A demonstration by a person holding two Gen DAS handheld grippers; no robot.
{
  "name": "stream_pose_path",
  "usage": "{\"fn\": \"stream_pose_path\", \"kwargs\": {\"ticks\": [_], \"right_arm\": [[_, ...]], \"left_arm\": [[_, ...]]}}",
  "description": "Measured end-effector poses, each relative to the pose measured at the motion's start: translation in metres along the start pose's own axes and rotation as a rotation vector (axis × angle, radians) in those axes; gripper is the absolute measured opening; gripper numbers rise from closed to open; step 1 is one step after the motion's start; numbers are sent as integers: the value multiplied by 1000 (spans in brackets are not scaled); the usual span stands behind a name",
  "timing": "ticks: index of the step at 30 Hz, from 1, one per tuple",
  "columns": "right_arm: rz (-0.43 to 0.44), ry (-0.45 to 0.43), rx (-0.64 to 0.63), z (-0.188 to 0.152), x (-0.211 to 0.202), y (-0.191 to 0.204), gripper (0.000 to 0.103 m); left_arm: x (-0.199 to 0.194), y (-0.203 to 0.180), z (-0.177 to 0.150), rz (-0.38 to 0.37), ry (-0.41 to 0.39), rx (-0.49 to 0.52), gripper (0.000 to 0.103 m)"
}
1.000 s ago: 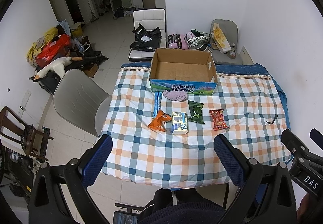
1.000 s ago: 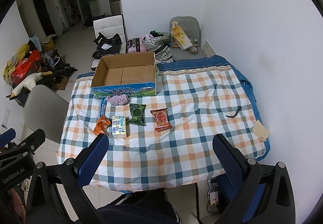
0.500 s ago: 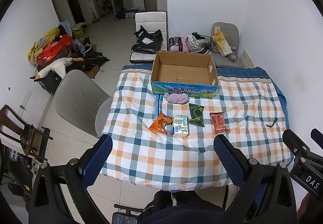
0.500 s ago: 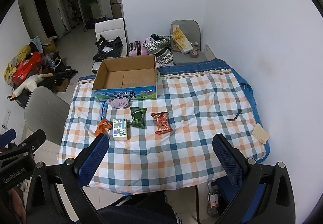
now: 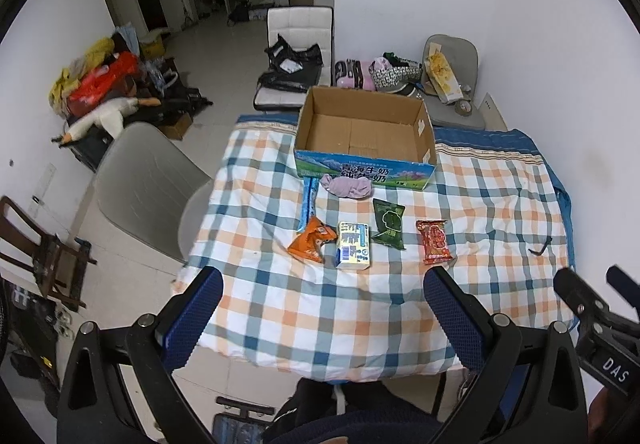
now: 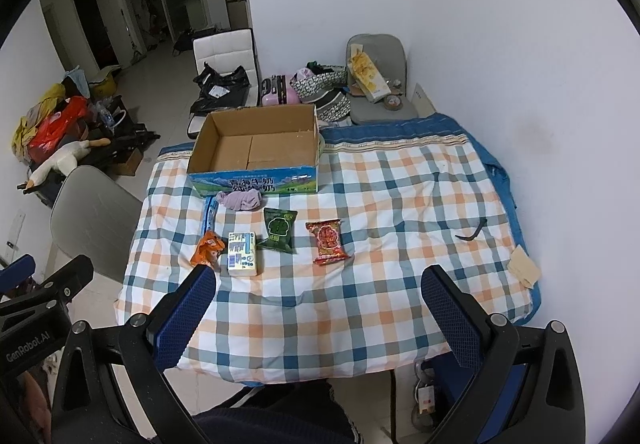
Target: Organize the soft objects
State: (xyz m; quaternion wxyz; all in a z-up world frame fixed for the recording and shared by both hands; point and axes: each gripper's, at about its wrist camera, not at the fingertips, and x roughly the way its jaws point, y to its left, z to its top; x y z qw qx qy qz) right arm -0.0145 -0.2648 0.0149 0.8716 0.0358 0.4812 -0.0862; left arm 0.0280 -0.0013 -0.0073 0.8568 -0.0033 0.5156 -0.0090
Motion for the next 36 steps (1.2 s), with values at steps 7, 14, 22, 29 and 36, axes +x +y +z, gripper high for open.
{"fn": "stream_pose_path", "kwargs": {"ticks": [7, 14, 22, 29, 36], "right_arm": [[29, 102, 21, 12, 84, -7, 103], [36, 263, 30, 15, 219, -21, 103], [102, 447, 19, 10, 366, -16, 103], [150, 553, 25, 3, 441, -5, 103], [270, 639, 63, 5, 475, 22, 103]], "left_arm": [[106, -8, 15, -24, 121, -25, 103], [240, -37, 21, -11, 288, 19, 103], [380, -60, 4, 40, 517, 73, 103], [434, -58, -20, 59, 615, 63, 61], [421, -31, -16, 108, 569, 3, 61]]}}
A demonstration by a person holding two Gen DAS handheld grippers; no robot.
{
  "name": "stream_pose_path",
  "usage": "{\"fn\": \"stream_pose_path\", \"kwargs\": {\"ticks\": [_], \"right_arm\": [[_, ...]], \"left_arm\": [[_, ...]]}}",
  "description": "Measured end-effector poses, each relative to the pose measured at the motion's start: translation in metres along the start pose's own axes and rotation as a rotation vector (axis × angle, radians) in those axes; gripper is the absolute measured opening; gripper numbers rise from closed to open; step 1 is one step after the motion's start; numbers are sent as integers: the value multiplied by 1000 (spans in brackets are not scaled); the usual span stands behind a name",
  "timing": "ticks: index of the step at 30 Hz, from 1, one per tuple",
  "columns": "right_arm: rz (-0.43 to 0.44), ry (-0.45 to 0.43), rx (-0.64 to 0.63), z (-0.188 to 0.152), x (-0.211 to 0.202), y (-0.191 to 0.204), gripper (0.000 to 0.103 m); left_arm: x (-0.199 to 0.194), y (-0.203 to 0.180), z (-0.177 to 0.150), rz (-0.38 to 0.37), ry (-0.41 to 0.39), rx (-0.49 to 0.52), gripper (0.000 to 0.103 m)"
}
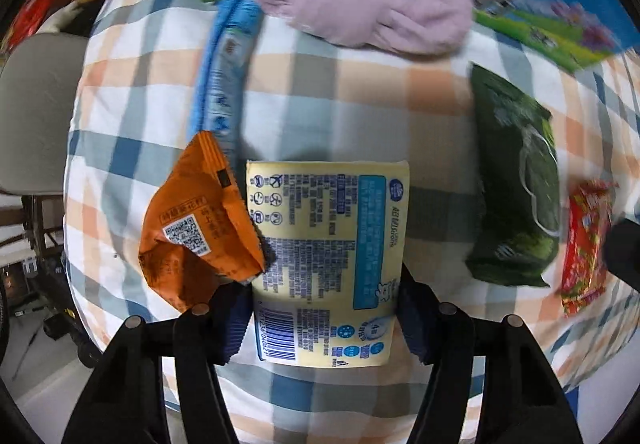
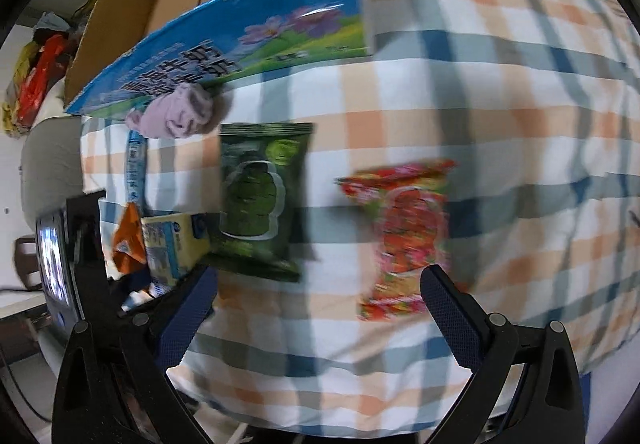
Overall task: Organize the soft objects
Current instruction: 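Grasp the milk carton with the left tool while the right tool grasps the green bag, then carry both items into the box and open both tools to release them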
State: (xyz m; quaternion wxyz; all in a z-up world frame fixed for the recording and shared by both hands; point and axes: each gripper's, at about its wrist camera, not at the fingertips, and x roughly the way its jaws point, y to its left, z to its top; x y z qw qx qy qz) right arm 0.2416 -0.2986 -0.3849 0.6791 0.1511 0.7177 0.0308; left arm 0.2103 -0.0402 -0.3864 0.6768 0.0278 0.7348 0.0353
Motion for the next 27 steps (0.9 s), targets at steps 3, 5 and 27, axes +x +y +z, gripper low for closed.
{"fn": "stream_pose_path", "kwargs": {"ticks": [3, 5, 27], "right_arm": [[30, 36, 6, 13, 16, 16, 102], [30, 61, 13, 22, 29, 26, 96], [26, 65, 18, -21, -10, 76, 38]], "left_arm": [[-1, 9, 3, -2, -7, -15, 61], [1, 11, 3, -15, -8, -12, 61], [-148, 40, 2, -152, -228, 96, 61]]}}
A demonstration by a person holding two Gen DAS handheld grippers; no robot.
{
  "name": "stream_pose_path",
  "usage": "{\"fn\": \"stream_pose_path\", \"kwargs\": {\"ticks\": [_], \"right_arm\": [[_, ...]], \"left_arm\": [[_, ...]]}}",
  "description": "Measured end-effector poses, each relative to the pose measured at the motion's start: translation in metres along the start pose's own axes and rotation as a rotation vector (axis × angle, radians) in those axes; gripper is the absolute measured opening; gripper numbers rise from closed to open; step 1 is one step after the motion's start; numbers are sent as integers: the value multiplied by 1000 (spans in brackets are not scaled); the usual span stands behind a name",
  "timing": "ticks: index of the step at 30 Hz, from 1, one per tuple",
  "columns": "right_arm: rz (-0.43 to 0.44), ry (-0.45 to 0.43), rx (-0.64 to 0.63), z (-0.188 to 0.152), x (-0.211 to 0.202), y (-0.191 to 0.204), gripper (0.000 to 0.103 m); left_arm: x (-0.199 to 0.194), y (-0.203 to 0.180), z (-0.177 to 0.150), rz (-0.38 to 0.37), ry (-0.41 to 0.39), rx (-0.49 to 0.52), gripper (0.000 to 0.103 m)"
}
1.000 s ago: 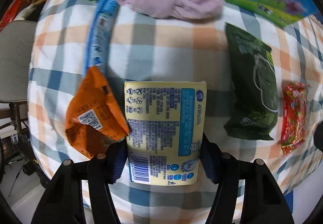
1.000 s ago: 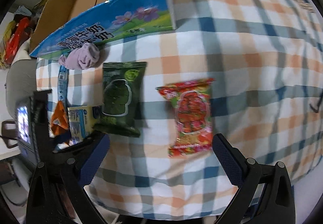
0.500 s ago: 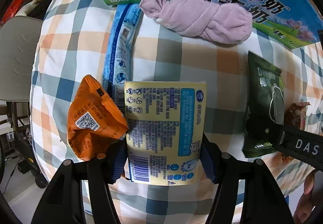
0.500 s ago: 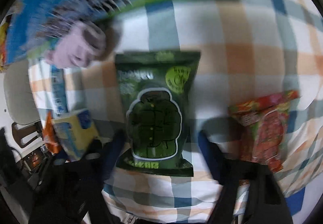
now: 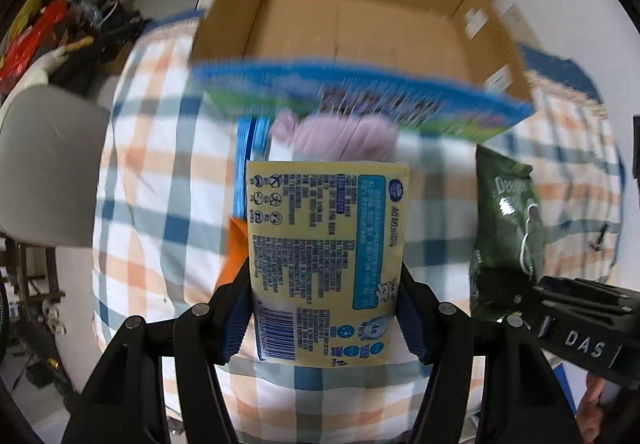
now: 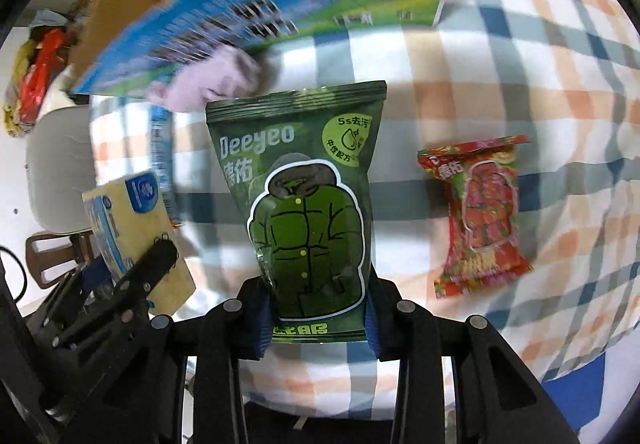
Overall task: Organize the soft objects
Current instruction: 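Carry both items into the box and open both tools to release them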
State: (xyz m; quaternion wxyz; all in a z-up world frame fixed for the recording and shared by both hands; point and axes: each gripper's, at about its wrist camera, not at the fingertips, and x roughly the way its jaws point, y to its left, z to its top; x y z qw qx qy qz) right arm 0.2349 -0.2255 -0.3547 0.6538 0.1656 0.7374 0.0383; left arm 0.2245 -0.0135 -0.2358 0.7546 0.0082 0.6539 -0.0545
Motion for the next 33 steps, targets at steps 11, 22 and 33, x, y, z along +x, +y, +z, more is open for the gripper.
{"fn": "stream_pose_path", "kwargs": {"ticks": [11, 22, 33], "right_arm": [[47, -204, -33, 17, -136, 27, 38], [-26, -333, -2, 108, -181, 63, 38], [-89, -208, 60, 244, -83, 34, 38]], "left_arm": [[-62, -30, 90, -70, -172, 92, 61], [-3, -12, 232, -112, -66, 58, 61], [112, -22, 308, -203, 177, 42, 61]]}}
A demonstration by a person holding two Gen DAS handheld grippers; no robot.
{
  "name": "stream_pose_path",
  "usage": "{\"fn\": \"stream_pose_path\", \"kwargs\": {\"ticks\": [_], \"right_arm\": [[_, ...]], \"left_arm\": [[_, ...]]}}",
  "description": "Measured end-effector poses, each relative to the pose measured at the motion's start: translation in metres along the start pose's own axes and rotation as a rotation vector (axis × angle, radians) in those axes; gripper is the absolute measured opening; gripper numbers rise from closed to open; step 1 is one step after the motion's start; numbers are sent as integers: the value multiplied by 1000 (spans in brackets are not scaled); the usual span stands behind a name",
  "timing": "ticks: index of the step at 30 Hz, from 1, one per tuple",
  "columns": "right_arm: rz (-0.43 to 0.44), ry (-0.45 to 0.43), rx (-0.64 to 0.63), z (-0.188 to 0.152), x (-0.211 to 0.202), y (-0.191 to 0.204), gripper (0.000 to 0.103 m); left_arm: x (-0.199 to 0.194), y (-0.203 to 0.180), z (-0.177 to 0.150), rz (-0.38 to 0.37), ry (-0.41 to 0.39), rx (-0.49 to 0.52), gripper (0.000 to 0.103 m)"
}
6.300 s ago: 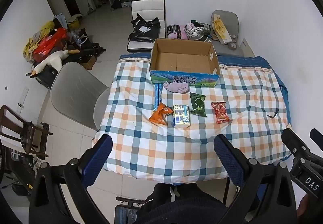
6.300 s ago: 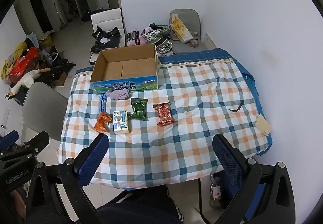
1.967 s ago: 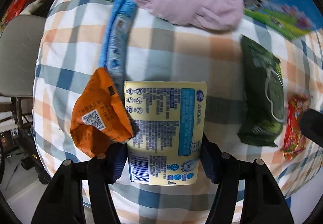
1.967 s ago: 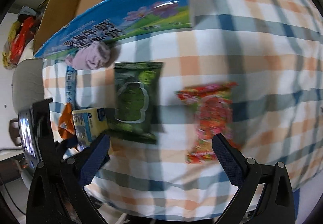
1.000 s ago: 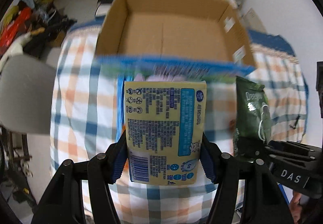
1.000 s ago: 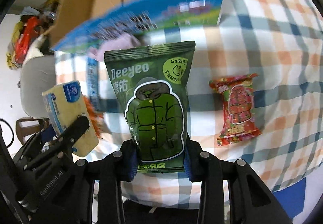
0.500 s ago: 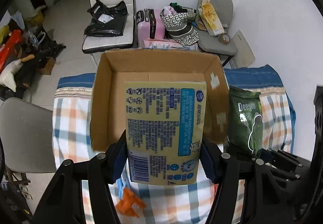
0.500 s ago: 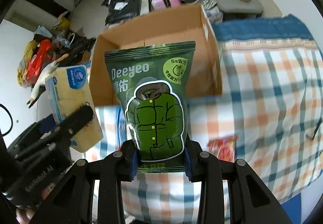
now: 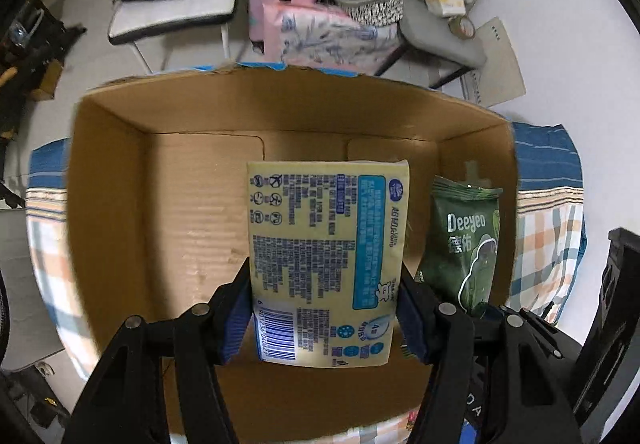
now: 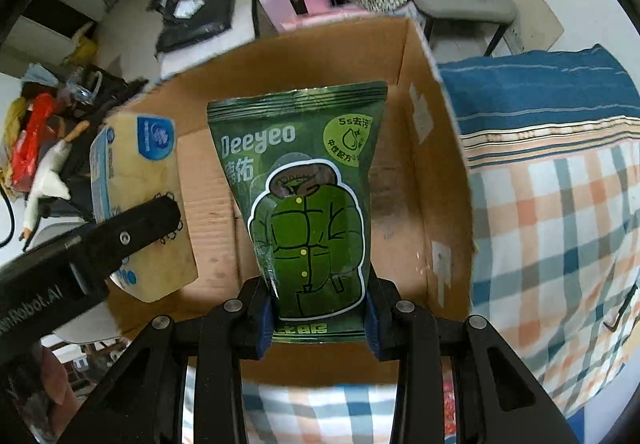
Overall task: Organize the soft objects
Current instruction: 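Carry both items into the box and open both tools to release them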
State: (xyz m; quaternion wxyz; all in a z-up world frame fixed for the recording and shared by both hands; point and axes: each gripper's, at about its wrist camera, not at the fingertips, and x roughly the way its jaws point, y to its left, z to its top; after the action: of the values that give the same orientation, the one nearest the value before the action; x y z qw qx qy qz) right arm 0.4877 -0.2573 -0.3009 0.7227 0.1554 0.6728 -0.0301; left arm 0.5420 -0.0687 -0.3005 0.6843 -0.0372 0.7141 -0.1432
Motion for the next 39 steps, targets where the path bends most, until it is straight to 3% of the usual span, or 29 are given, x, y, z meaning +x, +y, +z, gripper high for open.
{"fn": "stream_pose_path", "kwargs": {"ticks": [10, 22, 24, 26, 31, 32, 35, 39], "right_arm": [[-73, 48, 8, 37, 68, -8, 38], [-103, 95, 7, 41, 98, 0, 41], [-101, 96, 14, 39, 99, -2, 51], [-109, 77, 7, 35, 96, 0, 65], [-110, 63, 2, 24, 90, 5, 72], [-116, 66, -3, 21, 88, 8, 77], [-123, 64, -25, 6, 80, 16, 95], [-129, 51, -44, -10, 60, 25, 100]], "left_arm": [[53, -3, 31, 34, 84, 22, 61], [51, 5, 25, 70, 91, -22, 63], [48, 3, 25, 78, 89, -6, 72], [45, 4, 25, 81, 74, 8, 74], [30, 10, 17, 82, 45, 15, 91], [27, 12, 15, 79, 41, 15, 95], [15, 16, 2, 76, 26, 18, 98], [-2, 18, -19, 103, -19, 32, 98]]}}
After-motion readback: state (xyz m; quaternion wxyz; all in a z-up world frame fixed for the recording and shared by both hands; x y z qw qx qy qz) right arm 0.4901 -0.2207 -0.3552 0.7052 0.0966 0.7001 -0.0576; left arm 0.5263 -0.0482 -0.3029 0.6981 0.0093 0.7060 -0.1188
